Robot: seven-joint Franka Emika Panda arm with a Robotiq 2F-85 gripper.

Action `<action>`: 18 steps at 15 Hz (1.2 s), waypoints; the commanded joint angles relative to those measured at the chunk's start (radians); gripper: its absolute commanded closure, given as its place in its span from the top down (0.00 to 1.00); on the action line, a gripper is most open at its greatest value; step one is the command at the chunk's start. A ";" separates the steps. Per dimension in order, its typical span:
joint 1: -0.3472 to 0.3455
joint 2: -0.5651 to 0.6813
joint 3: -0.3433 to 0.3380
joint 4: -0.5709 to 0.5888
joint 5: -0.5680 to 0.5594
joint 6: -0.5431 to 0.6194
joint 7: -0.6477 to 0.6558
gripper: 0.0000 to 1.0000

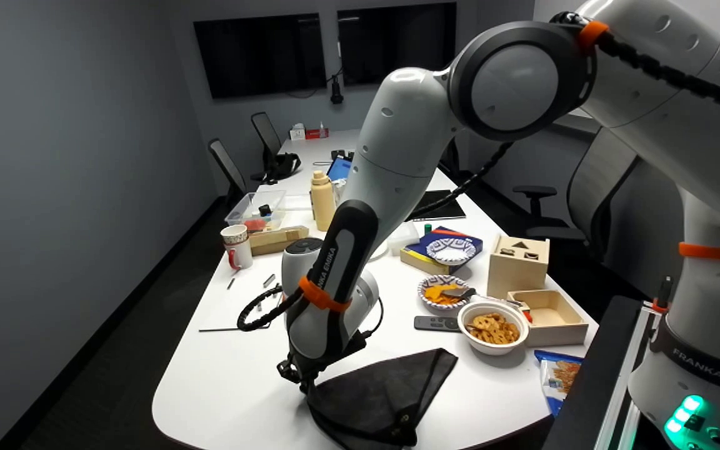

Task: Fold the grey towel

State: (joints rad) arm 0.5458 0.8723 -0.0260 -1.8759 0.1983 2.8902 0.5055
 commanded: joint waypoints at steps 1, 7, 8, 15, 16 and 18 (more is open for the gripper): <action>-0.031 -0.054 0.037 -0.104 0.008 0.097 -0.016 0.01; -0.034 -0.124 0.062 -0.310 0.066 0.374 -0.024 0.01; -0.035 -0.140 0.067 -0.347 0.081 0.418 -0.028 0.01; -0.006 -0.255 0.064 -0.545 0.275 0.538 -0.018 0.01; -0.002 -0.271 0.060 -0.566 0.307 0.526 -0.012 0.01; -0.008 -0.297 0.061 -0.603 0.357 0.516 -0.003 0.01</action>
State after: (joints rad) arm 0.5310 0.6542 0.0377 -2.3891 0.4817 3.4163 0.4903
